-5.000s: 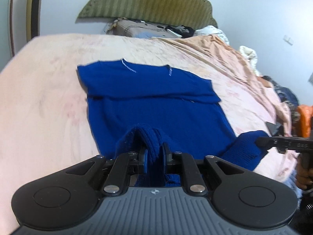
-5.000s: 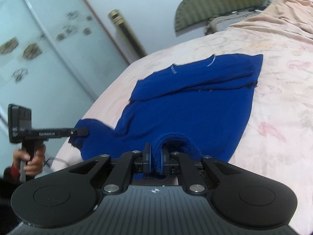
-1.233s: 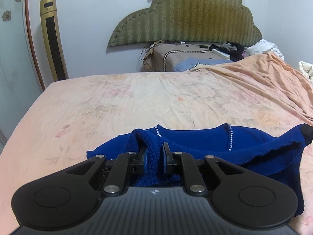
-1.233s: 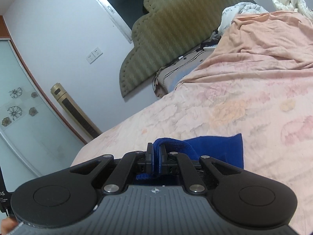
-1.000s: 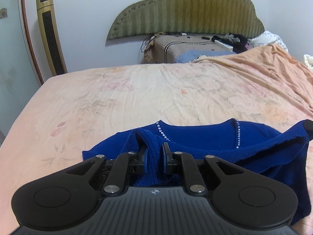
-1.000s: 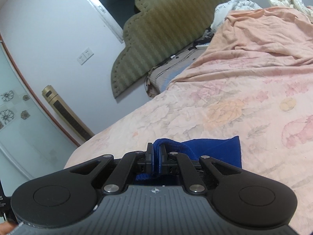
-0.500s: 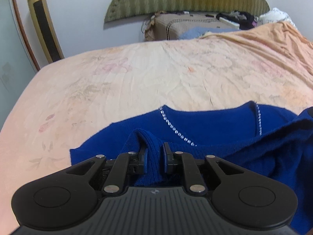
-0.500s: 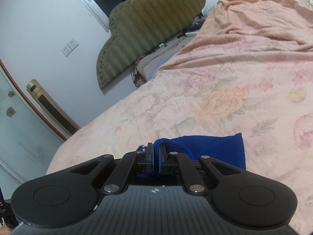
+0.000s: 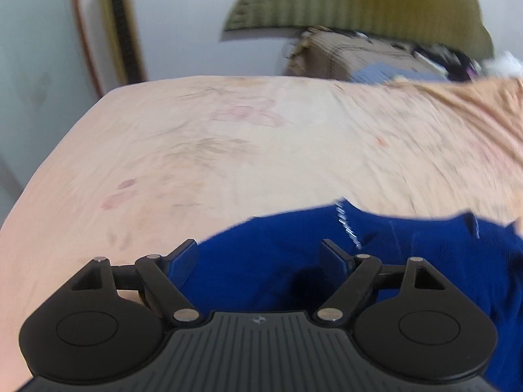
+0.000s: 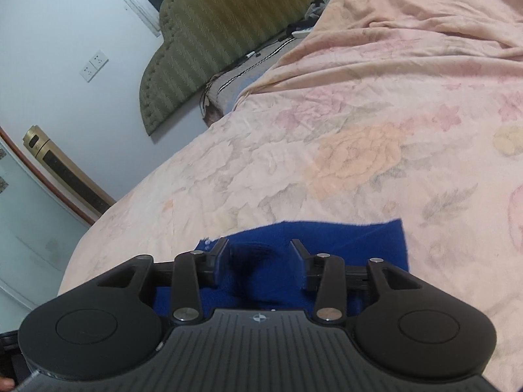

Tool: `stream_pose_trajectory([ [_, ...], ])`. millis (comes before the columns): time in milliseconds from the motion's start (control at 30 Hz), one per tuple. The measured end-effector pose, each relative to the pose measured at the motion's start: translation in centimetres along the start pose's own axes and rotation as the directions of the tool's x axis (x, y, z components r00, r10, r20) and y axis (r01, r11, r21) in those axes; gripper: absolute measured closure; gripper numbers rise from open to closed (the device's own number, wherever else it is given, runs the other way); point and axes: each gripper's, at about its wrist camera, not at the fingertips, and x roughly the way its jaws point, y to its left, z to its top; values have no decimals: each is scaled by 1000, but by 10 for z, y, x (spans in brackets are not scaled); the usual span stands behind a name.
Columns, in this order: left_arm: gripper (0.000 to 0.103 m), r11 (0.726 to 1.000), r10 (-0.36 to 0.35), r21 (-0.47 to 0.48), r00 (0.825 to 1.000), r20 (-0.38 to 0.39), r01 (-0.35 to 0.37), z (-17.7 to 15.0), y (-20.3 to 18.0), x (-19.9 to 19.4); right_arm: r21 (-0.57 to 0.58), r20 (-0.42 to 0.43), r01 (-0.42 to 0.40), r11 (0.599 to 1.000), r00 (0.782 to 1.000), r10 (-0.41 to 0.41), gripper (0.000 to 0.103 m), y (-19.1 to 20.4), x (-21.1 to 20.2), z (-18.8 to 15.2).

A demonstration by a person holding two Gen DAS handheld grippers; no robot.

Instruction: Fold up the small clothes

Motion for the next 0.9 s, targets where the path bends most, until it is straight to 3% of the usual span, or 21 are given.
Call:
stream_pose_trajectory([
  [133,22,999,9,-33,1000,2,-9,-3,20,-2,-102,75,30,994,997,-22,56,16,-18,-3],
  [233,22,998,-5,59,1000,7,5,-12,13,-4,-216,-3,-22,976,1000,22,52,35,-12,-10],
  [300,22,985,-17,172,1000,26,12,-20,-2,-6,-261,-96,-83,962,994,60,49,44,0,-16],
  [367,22,950,-21,312,998,51,4,-31,-21,-9,-298,-167,-106,949,984,58,47,51,12,-23],
  [433,22,903,-30,430,997,76,-6,-42,-38,-12,-336,-180,-81,938,983,21,47,54,20,-28],
  [533,22,830,-19,555,991,131,-57,-54,-61,-11,-316,-120,9,949,991,-50,47,44,19,-23],
  [600,22,808,1,582,988,154,-92,-55,-70,-5,-271,-33,93,958,994,-105,47,31,10,-14],
  [700,20,796,77,580,980,185,-172,-49,-73,15,-246,117,244,938,968,-221,38,17,-9,0],
  [767,20,795,188,541,959,211,-274,-39,-69,33,-249,166,301,921,950,-266,35,10,-17,7],
  [833,21,829,269,451,943,197,-331,-26,-57,40,-255,155,269,929,960,-235,35,4,-24,11],
  [900,21,878,274,361,949,156,-313,-16,-42,39,-297,105,193,935,980,-169,35,4,-25,10],
])
